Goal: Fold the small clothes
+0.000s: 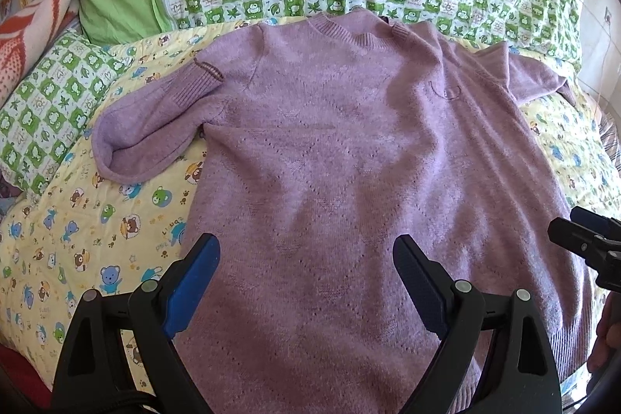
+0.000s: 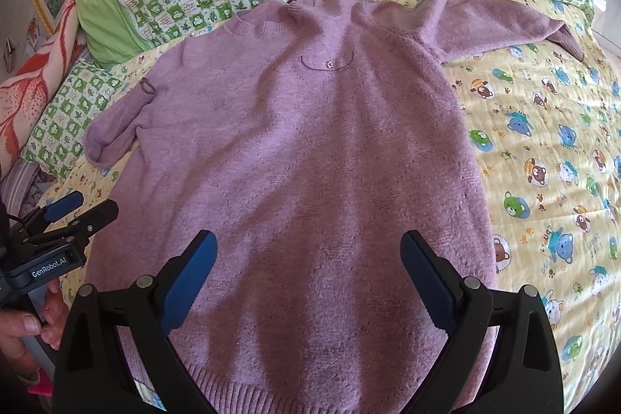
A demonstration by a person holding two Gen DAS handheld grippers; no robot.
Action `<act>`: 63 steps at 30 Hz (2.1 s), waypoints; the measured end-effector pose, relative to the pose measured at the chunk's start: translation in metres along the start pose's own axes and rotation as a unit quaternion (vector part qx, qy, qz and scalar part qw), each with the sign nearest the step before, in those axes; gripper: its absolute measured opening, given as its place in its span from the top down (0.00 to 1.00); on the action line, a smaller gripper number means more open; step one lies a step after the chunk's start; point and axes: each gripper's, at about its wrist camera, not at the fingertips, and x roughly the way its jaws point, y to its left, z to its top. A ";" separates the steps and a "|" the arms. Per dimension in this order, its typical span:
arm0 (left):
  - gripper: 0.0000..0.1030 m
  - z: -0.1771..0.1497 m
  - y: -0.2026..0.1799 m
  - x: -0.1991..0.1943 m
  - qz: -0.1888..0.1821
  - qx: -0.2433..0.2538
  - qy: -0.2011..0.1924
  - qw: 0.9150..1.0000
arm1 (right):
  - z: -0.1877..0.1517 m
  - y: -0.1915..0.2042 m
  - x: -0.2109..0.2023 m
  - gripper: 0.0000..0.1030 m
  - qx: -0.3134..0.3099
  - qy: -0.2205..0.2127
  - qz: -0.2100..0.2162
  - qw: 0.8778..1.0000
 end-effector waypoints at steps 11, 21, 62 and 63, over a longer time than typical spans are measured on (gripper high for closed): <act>0.11 0.049 0.006 0.033 0.006 -0.004 0.003 1.000 | 0.039 -0.070 0.003 0.07 0.075 -0.019 -0.024 0.997; 0.11 0.122 -0.001 0.086 -0.018 -0.010 0.017 1.000 | 0.122 -0.192 0.002 0.07 0.174 -0.083 -0.077 0.978; 0.11 0.141 0.073 0.127 -0.018 -0.097 0.069 0.993 | 0.205 0.118 0.127 0.50 -0.113 -0.010 0.225 0.968; 0.11 0.140 0.074 0.127 -0.024 -0.101 0.073 0.992 | 0.194 0.126 0.138 0.47 -0.106 0.004 0.229 0.968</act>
